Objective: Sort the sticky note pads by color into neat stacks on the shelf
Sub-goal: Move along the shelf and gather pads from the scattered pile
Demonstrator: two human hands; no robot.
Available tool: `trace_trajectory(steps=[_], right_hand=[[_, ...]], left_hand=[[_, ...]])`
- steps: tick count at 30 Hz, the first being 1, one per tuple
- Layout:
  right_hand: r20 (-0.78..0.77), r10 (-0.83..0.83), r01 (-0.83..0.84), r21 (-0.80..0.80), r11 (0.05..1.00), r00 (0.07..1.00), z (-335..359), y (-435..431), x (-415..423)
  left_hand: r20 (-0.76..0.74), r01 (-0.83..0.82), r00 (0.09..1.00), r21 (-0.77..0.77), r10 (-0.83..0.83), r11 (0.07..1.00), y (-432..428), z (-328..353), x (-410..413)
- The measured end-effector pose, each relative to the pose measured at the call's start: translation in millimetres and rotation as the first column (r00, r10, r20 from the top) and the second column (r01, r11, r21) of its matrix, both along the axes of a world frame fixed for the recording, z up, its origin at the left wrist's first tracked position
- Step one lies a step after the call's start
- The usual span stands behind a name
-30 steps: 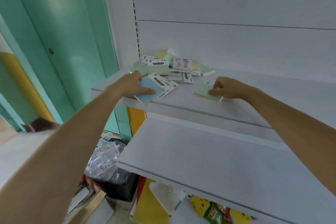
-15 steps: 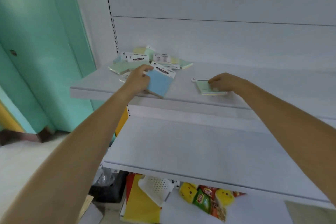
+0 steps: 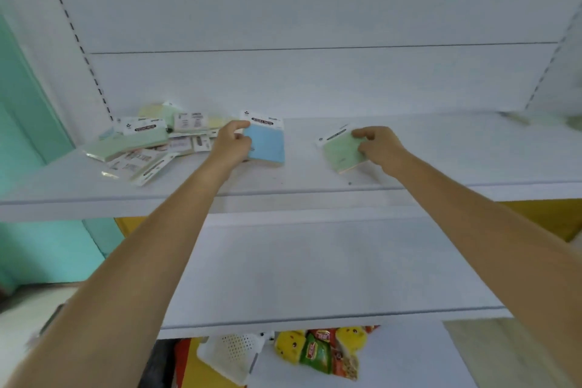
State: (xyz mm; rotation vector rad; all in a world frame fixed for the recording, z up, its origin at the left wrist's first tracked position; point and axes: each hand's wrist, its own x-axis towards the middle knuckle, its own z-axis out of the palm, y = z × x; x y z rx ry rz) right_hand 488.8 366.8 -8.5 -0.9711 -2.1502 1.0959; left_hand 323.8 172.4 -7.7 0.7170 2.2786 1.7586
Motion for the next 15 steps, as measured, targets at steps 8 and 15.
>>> trace_trajectory(steps=[8,15], right_hand=[[0.021,-0.143,0.142,0.031,0.989,0.990,6,150,148],[0.150,-0.192,0.163,0.185,0.969,0.970,2,260,239]], left_hand=[[-0.002,0.184,0.983,0.074,-0.184,0.980,191,2,113],[-0.104,0.225,0.968,-0.033,-0.227,0.974,316,-5,186]])
